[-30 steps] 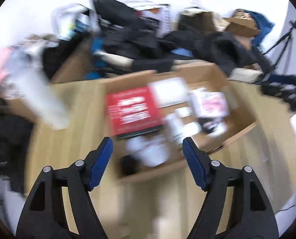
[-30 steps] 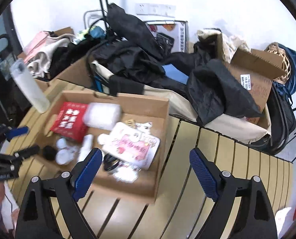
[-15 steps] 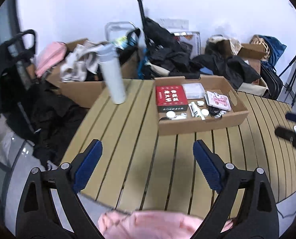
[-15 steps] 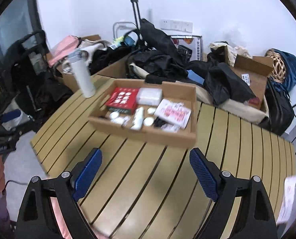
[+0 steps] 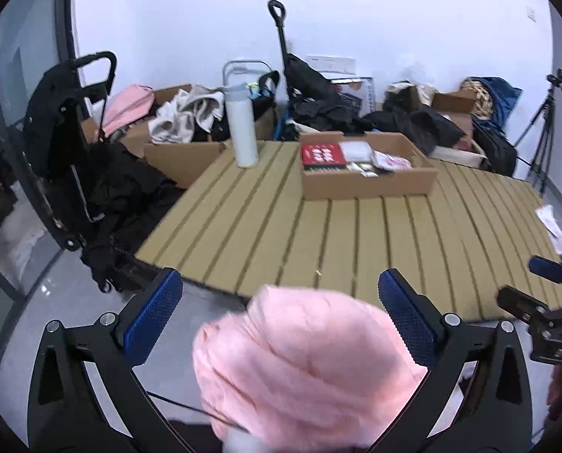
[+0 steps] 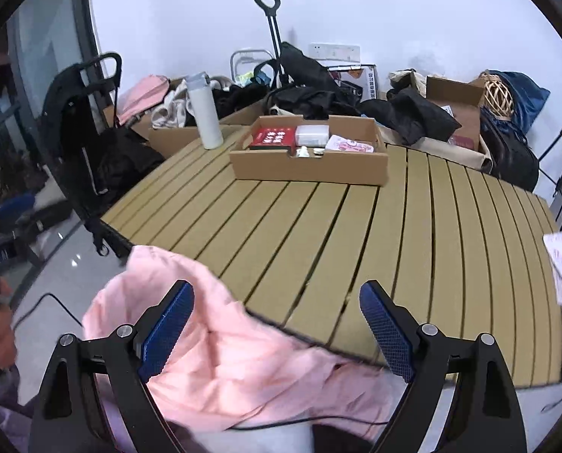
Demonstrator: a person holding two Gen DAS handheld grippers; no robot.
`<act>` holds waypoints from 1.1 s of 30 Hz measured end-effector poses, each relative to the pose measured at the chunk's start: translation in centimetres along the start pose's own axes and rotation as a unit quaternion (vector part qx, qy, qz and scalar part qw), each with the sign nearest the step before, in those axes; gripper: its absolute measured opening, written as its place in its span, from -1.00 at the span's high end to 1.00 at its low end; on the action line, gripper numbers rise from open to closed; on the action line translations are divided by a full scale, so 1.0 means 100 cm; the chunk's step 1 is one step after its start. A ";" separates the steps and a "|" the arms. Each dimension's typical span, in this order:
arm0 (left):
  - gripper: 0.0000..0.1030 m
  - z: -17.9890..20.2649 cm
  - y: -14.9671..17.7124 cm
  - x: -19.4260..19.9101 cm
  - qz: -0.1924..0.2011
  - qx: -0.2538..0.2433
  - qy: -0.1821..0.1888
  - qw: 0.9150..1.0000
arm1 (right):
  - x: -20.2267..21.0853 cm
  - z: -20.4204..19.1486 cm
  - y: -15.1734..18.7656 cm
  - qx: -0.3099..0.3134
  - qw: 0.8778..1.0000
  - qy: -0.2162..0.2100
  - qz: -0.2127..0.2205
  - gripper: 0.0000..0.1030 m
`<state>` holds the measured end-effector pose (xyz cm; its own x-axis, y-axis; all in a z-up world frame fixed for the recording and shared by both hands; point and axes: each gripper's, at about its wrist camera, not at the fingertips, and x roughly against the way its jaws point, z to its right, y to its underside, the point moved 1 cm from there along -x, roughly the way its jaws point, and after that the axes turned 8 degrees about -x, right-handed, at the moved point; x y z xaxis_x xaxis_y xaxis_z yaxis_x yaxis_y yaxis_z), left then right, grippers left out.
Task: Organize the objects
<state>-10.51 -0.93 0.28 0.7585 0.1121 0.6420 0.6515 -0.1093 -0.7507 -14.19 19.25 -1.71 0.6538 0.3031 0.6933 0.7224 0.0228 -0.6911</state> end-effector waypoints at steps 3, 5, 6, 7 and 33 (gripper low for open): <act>-1.00 0.004 0.010 0.010 0.000 0.000 0.029 1.000 | 0.017 -0.011 0.010 -0.002 1.000 -0.005 0.017 -0.79; -1.00 0.008 0.013 0.015 0.004 -0.003 0.046 0.999 | 0.026 -0.018 0.017 -0.002 1.000 -0.011 0.028 -0.79; -1.00 0.008 0.014 0.018 0.006 -0.002 0.052 0.999 | 0.030 -0.019 0.020 -0.006 0.999 -0.013 0.032 -0.79; -1.00 0.008 0.014 0.020 0.009 0.001 0.054 0.998 | 0.032 -0.020 0.022 -0.013 0.999 -0.017 0.032 -0.79; -1.00 0.012 0.019 0.035 0.018 -0.009 0.034 0.999 | 0.039 -0.017 0.029 -0.042 0.998 -0.028 0.039 -0.79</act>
<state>-6.63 0.41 0.86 0.7803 0.0402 0.6241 0.6234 -0.1300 -0.7710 -9.14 18.84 -0.70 0.6964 0.3542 0.6241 0.6879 -0.0818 -0.7212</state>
